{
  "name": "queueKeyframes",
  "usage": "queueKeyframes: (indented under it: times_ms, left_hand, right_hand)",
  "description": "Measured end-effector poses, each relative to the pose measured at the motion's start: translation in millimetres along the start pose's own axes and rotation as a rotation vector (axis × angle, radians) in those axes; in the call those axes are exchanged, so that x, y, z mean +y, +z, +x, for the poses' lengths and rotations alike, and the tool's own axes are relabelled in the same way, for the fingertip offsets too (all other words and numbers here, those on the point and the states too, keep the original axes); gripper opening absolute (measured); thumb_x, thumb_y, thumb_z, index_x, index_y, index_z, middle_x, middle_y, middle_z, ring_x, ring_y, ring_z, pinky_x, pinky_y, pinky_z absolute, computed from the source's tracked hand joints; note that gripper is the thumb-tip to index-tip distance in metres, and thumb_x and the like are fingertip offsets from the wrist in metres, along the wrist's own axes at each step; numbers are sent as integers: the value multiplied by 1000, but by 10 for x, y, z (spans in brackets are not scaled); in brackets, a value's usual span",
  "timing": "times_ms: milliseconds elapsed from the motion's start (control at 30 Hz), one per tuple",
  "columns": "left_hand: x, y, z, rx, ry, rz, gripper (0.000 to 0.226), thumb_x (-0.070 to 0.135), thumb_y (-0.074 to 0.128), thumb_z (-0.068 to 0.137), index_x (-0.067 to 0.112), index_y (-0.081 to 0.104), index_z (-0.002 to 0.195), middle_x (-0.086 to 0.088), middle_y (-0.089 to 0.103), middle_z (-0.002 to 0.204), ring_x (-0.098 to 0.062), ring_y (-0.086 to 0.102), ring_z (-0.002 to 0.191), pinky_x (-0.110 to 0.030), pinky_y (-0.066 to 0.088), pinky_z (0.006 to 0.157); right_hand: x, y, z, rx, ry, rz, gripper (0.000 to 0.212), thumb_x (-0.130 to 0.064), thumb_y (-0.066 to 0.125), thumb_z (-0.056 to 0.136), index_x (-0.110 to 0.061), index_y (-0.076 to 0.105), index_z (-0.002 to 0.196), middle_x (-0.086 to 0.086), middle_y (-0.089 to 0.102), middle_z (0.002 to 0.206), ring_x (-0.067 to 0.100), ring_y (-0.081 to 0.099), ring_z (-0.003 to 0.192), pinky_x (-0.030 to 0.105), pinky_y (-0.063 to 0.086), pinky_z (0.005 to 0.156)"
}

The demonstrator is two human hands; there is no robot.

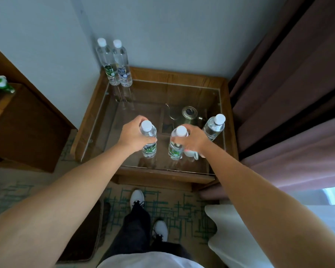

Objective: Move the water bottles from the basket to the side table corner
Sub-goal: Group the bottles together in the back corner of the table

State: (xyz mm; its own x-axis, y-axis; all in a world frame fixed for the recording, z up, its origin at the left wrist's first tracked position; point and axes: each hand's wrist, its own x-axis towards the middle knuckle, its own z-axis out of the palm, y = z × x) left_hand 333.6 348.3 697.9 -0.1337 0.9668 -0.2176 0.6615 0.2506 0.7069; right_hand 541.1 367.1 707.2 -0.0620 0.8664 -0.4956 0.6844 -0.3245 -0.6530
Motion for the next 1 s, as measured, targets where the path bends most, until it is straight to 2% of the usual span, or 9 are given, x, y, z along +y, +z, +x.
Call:
queueKeyframes:
  times_ms: [167, 267, 400, 500, 600, 733, 833, 900, 1000]
  left_hand:
    - [-71, 23, 25, -50, -27, -47, 64, 24, 94, 61, 25, 58, 114, 4, 66, 115, -14, 60, 104, -31, 53, 85]
    - [-141, 110, 5, -80, -68, -44, 68, 24, 95, 59, 27, 57, 115, 7, 64, 113, -18, 62, 108, -30, 53, 85]
    - [-151, 178, 6, -44, -159, -86, 75, 20, 94, 61, 25, 55, 125, 2, 64, 122, -20, 59, 116, -36, 52, 94]
    - [-173, 121, 12, -72, -195, -100, 77, 18, 95, 57, 26, 53, 121, 1, 64, 120, -23, 61, 113, -41, 56, 94]
    - [-200, 35, -48, -103, -218, -122, 78, 19, 96, 51, 25, 55, 118, 0, 66, 116, -23, 63, 110, -47, 56, 94]
    - [-210, -108, -139, -118, -191, -109, 74, 20, 95, 46, 25, 61, 112, 2, 70, 109, -23, 65, 106, -47, 56, 93]
    - [-181, -276, -201, -95, -183, -115, 74, 18, 95, 45, 25, 63, 112, 2, 71, 109, -23, 66, 106, -46, 56, 94]
    - [-147, -402, -232, -81, -171, -117, 74, 19, 95, 44, 26, 64, 110, 2, 72, 108, -23, 67, 105, -47, 54, 96]
    - [-58, -579, -278, -70, -125, -127, 72, 15, 96, 46, 25, 67, 111, 3, 73, 107, -22, 67, 105, -46, 52, 99]
  right_hand:
    - [182, 174, 73, -38, -6, 100, 63, -43, 86, 71, -38, 49, 122, -5, 62, 127, 22, 58, 120, 43, 48, 108]
    - [234, 221, 111, 49, -14, 12, 76, -35, 92, 63, -36, 47, 125, -2, 59, 129, 24, 57, 122, 45, 48, 109]
    - [171, 244, 58, 119, -57, -64, 75, -24, 89, 71, -27, 46, 133, 2, 58, 134, 24, 55, 124, 41, 46, 107]
    - [183, 213, 37, 104, -60, -18, 72, -21, 87, 74, -26, 47, 134, -1, 61, 131, 23, 57, 123, 39, 47, 105]
    - [166, 188, -8, 74, -46, 116, 74, -19, 88, 71, -30, 48, 132, -2, 62, 128, 26, 58, 122, 49, 49, 107]
    - [34, 111, -105, -41, -145, 161, 73, -8, 87, 66, -29, 51, 127, -5, 64, 117, 25, 62, 115, 52, 55, 99]
    - [-93, 47, -173, -142, -202, 186, 67, -1, 86, 69, -24, 56, 124, -6, 67, 109, 21, 66, 105, 38, 62, 81]
    - [-196, 32, -241, -201, -231, 203, 66, 1, 84, 71, -23, 58, 127, -5, 69, 109, 13, 67, 94, 28, 61, 69]
    - [-340, 46, -305, -259, -291, 204, 68, 1, 84, 73, -22, 59, 132, 1, 71, 117, 9, 68, 91, 25, 60, 65]
